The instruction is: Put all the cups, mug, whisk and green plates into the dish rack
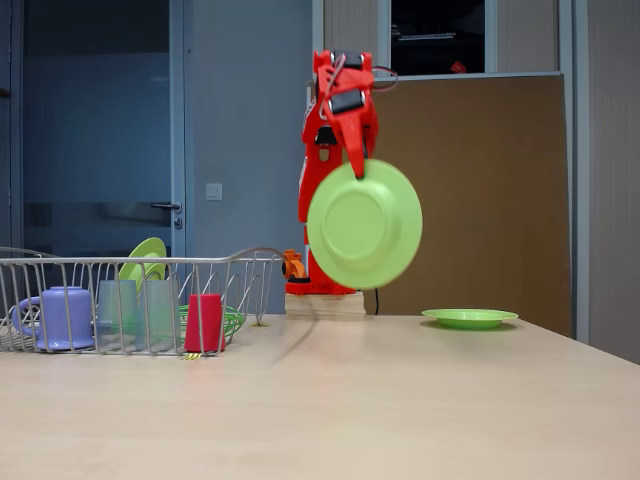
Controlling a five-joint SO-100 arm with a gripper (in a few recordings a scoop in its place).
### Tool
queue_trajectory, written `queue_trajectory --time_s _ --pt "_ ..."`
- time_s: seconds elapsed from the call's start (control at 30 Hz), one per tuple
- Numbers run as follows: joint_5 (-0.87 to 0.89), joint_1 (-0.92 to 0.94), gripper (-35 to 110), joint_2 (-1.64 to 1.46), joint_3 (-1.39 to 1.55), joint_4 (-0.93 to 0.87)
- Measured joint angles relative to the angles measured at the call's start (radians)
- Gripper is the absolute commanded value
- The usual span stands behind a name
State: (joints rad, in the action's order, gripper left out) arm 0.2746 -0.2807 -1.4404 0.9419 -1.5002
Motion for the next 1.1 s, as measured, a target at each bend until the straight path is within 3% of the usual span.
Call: queue_trajectory --time_s 0.3,0.73,1.1 --pt "-0.239 0.152 0 -0.067 -0.17 -0.061" --pt "-0.298 0.584 0 -0.515 0.502 0.193" --pt "-0.321 0.778 0 -0.669 0.861 0.377"
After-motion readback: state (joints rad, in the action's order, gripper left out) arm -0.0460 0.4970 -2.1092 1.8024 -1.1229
